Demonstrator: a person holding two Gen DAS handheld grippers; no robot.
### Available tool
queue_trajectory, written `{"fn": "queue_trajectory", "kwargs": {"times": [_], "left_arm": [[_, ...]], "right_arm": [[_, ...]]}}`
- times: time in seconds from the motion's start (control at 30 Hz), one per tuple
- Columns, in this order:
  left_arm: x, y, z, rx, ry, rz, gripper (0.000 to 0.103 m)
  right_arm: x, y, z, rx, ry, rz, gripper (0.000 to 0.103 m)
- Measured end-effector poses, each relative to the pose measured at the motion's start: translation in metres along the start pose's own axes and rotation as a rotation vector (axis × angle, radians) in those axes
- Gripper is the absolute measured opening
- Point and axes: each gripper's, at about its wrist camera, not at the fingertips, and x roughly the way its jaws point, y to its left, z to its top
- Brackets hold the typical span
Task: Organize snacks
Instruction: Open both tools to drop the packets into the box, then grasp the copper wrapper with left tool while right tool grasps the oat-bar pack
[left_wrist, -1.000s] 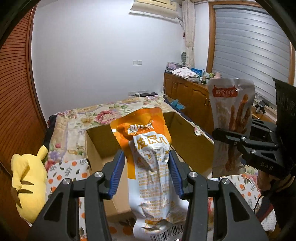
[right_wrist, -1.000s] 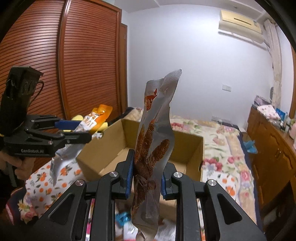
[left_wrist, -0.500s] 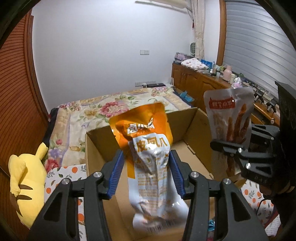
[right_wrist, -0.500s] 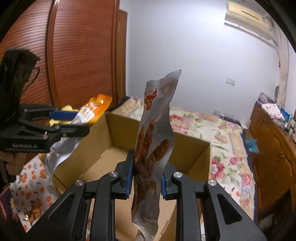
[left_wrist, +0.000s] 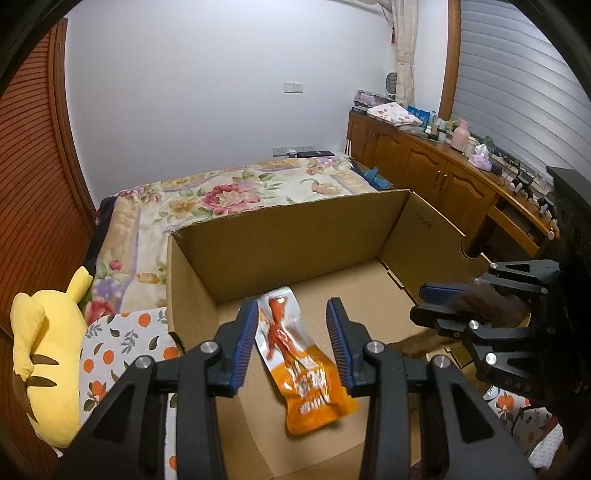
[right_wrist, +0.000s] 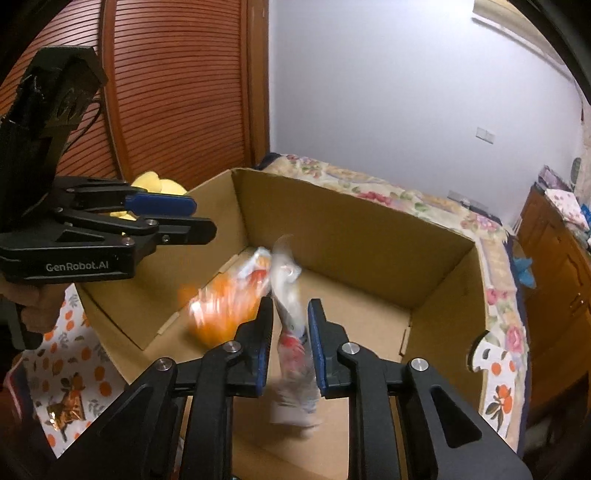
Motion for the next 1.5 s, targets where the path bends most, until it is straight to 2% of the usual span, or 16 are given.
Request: {"fn": "queue_trajectory", "kwargs": {"times": [0.23,0.53,0.8,1.1,1.3,1.5], "left_arm": [[-0.012,0.001,-0.004,-0.001,-0.013,-0.006,0.038],[-0.035,-0.006,-0.012,0.015,-0.041,-0.016,0.04],[-0.063,-0.018,-0.029,0.025,-0.07,-0.035,0.044],[-0.098,-0.029,-0.065,0.033,-0.094,-0.05,0.056],[-0.106,-0.028,-0.102,0.026,-0.061,-0.053,0.06],[-0.109,-0.024,-0.136,0.007,-0.033,-0.054,0.069]], "right_arm": [[-0.002,-0.017,0.004,0.043,-0.003,-0.003,0.018],[-0.031,-0.041,0.019,0.089,-0.069,-0.136,0.028],[-0.063,-0.048,0.006,0.122,-0.084,-0.156,0.03],[-0.098,-0.027,-0.029,0.149,-0.091,-0.159,0.034],[-0.109,-0.003,-0.065,0.166,-0.077,-0.147,0.04],[-0.109,0.02,-0.101,0.177,-0.036,-0.135,0.045]]}}
